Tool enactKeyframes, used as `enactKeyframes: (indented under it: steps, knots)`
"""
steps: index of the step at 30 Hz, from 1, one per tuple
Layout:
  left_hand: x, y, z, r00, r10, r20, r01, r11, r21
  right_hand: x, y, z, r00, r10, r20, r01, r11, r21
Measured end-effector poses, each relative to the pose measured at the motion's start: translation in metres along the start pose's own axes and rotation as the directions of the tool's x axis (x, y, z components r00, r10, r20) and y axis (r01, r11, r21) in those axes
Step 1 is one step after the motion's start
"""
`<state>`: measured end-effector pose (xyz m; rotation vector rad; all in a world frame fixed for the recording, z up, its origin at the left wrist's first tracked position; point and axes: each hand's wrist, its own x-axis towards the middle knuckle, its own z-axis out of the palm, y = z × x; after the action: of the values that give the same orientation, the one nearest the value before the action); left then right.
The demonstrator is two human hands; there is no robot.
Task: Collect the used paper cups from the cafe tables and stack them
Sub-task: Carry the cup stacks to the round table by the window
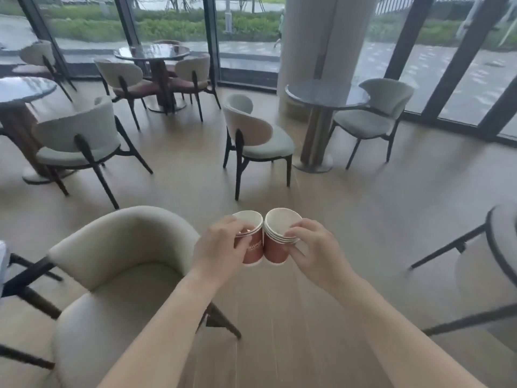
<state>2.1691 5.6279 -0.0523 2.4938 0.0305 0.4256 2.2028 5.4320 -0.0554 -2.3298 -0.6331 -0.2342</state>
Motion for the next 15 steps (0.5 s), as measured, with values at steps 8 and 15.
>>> enactKeyframes:
  steps: [8, 15]
  knots:
    - [0.093, 0.045, 0.111, 0.985, 0.056, 0.165, -0.038, 0.994, -0.107, 0.042, 0.118, -0.044, 0.993, 0.113, -0.035, -0.116, 0.987, -0.107]
    - [0.182, 0.017, 0.135, 0.982, 0.049, 0.184, -0.036, 0.997, -0.073, 0.124, 0.164, -0.020, 0.992, 0.126, -0.011, -0.126, 0.989, -0.078]
